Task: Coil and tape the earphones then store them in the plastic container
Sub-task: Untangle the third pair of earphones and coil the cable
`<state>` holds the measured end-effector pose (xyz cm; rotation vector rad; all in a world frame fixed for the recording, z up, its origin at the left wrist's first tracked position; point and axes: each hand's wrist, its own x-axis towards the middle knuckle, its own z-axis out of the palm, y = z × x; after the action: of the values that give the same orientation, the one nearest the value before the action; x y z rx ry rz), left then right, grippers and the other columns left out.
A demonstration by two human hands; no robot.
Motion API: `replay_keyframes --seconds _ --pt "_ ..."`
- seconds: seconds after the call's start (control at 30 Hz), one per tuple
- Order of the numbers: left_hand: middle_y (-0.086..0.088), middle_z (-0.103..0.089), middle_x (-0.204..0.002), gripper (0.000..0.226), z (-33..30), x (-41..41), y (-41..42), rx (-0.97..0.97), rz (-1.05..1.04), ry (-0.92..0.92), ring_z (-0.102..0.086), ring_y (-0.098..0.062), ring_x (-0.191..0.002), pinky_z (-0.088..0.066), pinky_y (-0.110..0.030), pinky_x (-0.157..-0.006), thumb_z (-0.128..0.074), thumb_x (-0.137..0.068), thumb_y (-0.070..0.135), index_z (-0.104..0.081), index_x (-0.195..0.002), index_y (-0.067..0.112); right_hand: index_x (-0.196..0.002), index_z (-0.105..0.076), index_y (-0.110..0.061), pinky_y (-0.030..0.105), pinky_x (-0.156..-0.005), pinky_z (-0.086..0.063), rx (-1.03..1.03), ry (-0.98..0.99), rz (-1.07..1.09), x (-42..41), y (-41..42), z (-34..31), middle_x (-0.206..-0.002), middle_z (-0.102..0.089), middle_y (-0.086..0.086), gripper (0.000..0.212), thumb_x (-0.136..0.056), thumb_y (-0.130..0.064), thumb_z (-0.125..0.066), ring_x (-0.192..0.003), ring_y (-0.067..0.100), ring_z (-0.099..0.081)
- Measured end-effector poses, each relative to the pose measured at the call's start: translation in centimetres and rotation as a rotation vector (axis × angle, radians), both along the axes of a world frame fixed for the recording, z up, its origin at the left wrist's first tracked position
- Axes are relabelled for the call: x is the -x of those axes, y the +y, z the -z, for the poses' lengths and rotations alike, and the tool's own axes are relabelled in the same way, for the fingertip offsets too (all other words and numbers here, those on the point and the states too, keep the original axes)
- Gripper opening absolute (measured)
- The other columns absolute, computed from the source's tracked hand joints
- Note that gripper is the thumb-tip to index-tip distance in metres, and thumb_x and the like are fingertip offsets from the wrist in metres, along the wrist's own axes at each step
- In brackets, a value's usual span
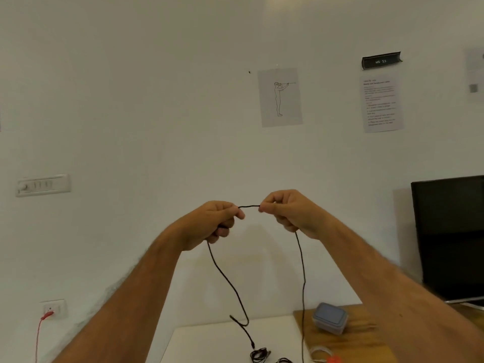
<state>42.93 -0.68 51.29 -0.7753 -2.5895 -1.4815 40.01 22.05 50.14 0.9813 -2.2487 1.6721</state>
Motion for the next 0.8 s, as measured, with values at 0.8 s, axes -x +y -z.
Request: replay_keyframes --seconds 0.8 --pt "0.009 -0.038 -0.054 0.032 -0.2 -0.4 0.9 0.083 -0.064 0.081 -0.025 -0.007 -0.046 -0.023 -0.019 -0.042 -0.044 -0.103 0.032 -0.06 -0.082 0.013 -0.094 -0.068 -0.004 0.021 -0.041 -0.027 -0.202 0.126 0.018 -0.8 -1.8 -1.1 -0.048 -0.041 -0.008 0.018 -0.092 -0.022 -0.068 -0.042 0.008 -0.03"
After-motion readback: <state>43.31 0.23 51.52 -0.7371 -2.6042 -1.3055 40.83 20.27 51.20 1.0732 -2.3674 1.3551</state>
